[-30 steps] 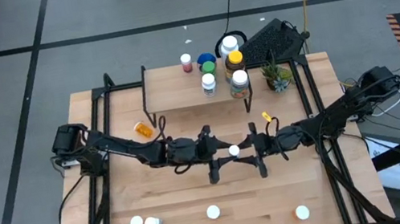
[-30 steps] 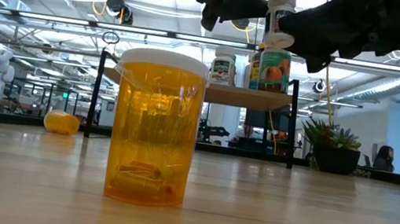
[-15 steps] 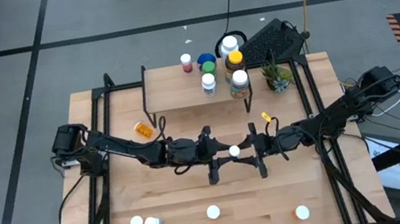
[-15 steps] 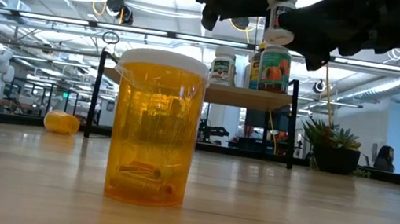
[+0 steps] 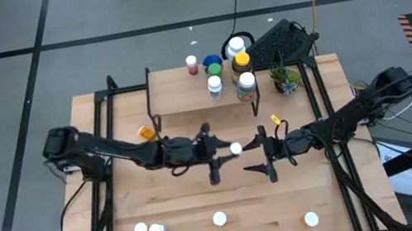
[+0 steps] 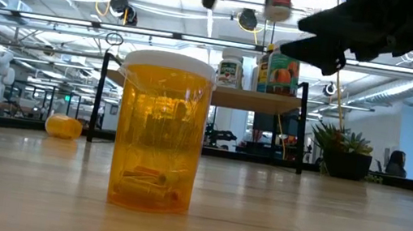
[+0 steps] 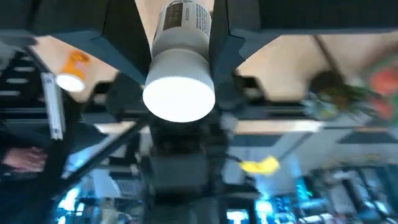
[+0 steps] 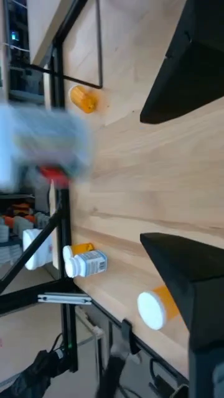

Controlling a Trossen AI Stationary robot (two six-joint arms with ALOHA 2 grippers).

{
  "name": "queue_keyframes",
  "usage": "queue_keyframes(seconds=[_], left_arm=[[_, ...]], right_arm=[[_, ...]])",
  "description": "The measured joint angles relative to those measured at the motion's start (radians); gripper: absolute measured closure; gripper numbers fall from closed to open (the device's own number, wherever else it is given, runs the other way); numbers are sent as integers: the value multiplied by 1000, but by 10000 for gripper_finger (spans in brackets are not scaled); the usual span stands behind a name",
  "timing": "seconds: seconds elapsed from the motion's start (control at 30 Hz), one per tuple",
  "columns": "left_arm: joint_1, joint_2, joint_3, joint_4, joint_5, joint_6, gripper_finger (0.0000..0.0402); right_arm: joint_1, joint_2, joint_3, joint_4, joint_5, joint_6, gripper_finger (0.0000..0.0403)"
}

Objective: Pick and place medicine bottles onto shelf by color
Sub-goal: Put the white black pill bottle on the shelf

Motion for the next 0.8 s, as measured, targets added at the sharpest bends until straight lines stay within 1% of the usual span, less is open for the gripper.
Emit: queue_keyframes(seconds=[0.1,0.2,0.33,0.37,0.43,0.5,0.6,0.8], left_arm=[[22,-89,0,-128,-60,41,253],[65,-198,0,-264,-100,85,248],[172,-307,0,-377,-103,116,252],[204,-318,0,-388,-97,124,253],[272,-329,1,-397,-52,133,253],[342,-327,0,-417,14,138,251],[434,-293,0,-407,118,152,249],[577,-211,0,-362,263,163,248]], right_arm=[[0,-42,0,-66,0,21,97],[1,-72,-1,-110,1,35,99],[0,-86,-16,-123,1,42,103],[0,-86,-20,-123,2,43,103],[0,-86,-25,-125,22,47,103],[0,-86,-30,-122,27,49,103],[0,-86,-33,-126,27,50,103],[0,-86,-33,-141,27,50,103]])
